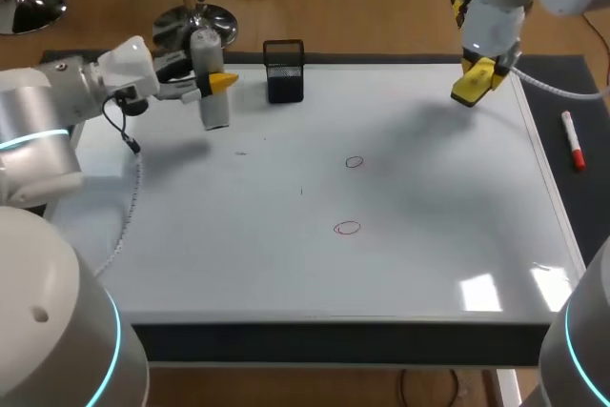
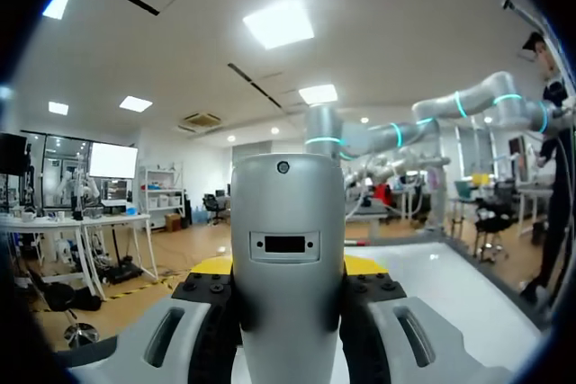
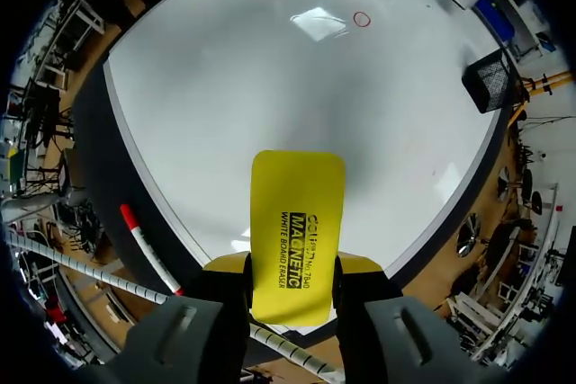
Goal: Pick up the inspection probe, press it on each red-marked spot on the whiteboard one by one, put down the probe, pick up the eraser, and wipe off all the red marks.
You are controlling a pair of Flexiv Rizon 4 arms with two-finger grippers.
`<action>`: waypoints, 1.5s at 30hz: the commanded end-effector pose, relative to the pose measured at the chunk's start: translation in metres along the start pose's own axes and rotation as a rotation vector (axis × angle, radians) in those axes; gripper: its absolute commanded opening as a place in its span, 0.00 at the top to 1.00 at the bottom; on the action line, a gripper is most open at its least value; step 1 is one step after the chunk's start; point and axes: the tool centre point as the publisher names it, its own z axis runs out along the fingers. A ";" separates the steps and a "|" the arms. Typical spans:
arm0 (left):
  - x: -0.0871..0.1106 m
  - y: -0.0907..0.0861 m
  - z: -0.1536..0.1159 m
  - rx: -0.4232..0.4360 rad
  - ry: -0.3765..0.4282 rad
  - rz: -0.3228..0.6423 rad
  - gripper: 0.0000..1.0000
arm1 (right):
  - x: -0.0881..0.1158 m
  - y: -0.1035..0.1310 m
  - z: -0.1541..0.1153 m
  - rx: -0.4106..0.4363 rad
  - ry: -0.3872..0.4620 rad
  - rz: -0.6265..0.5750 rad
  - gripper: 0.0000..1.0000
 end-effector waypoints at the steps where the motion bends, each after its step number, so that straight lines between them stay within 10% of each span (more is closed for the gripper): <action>1: 0.010 -0.004 0.017 0.008 0.047 0.001 1.00 | 0.000 0.000 -0.001 0.002 0.004 -0.002 1.00; 23: 0.103 -0.004 0.157 0.090 0.440 -0.016 1.00 | 0.000 0.000 -0.001 0.002 0.004 -0.002 1.00; 45: 0.137 0.045 0.207 0.083 0.526 -0.069 1.00 | 0.000 0.000 -0.001 0.002 0.004 -0.002 1.00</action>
